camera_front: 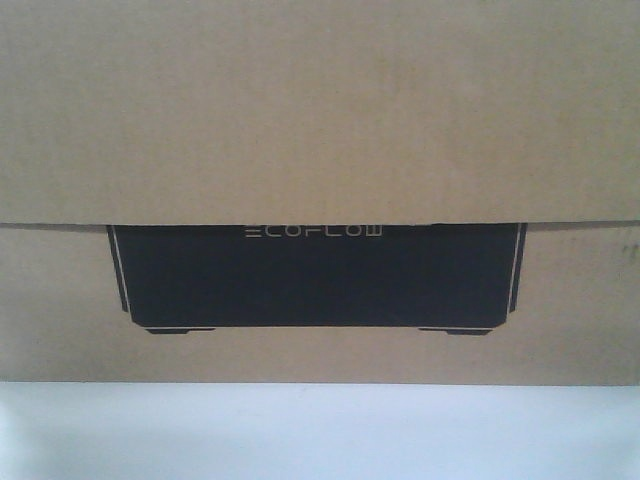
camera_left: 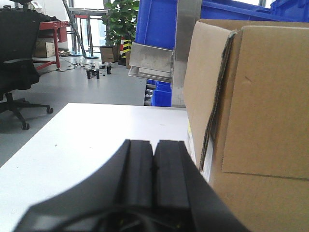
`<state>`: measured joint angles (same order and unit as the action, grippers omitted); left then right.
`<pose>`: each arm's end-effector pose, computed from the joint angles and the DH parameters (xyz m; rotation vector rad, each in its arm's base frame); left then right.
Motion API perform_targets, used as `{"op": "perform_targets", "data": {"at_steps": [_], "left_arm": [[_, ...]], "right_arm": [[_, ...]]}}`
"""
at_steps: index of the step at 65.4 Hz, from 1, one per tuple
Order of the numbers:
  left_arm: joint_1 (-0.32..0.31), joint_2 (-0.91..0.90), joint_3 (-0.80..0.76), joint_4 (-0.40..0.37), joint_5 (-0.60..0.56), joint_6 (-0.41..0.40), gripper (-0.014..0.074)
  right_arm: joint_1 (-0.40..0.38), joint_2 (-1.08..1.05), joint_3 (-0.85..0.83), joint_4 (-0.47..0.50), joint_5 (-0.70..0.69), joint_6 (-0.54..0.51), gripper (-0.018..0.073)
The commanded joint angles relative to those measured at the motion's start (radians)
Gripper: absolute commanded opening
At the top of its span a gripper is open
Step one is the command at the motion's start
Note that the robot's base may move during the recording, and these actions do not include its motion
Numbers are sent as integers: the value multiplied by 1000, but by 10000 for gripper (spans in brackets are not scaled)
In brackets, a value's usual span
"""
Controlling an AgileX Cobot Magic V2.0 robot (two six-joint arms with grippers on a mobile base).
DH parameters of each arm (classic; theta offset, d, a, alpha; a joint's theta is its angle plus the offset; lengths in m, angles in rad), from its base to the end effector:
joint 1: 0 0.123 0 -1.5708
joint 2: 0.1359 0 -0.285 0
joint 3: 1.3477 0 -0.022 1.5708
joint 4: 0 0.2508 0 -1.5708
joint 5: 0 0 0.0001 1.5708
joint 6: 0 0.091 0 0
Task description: Grab box from left shelf to table start
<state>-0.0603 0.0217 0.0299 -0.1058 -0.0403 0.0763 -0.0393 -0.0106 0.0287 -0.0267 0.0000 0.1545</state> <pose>0.0591 -0.0032 0.2054 0.0197 1.4954 -0.0692 0.0567 -0.0022 0.2041 0.1254 1.4969 0.0712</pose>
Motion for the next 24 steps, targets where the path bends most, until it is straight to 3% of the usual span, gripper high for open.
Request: {"op": "perform_targets", "data": {"at_steps": [1, 24], "left_arm": [[2, 8, -3, 3, -97, -8, -96], [2, 8, -3, 3, -97, -8, -96]], "right_arm": [[-5, -13, -16, 3, -90, -5, 52], [-5, -13, -16, 3, -90, -5, 52]]}}
